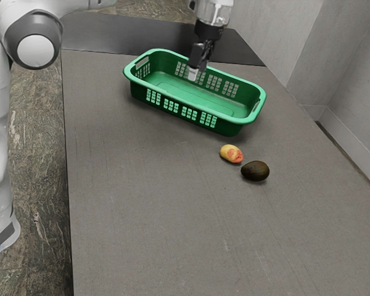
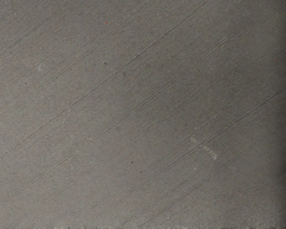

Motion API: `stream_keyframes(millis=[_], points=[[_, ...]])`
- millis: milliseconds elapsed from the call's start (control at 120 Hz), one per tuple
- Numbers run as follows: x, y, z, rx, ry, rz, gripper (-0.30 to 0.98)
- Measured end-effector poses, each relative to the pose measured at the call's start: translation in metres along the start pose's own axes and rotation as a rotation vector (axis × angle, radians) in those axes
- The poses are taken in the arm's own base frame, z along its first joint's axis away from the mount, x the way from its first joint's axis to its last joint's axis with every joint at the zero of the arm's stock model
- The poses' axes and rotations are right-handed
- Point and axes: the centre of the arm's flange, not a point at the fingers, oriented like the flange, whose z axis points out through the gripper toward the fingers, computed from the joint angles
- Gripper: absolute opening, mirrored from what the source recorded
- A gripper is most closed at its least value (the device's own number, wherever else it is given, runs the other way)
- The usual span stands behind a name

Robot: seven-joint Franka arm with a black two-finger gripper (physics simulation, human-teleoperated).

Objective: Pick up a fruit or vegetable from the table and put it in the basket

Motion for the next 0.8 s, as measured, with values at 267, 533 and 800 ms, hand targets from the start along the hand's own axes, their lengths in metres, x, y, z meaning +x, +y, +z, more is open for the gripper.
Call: stream_keyframes(millis=[267,533,800], points=[[-0.029,-0.006,0.008,0.014,-0.062,0.070,0.69],[-0.130,-0.102,0.023,0.033,-0.121,0.371,0.69],[-0.114,-0.027,0.057,0.067,-0.128,0.483,0.69]])
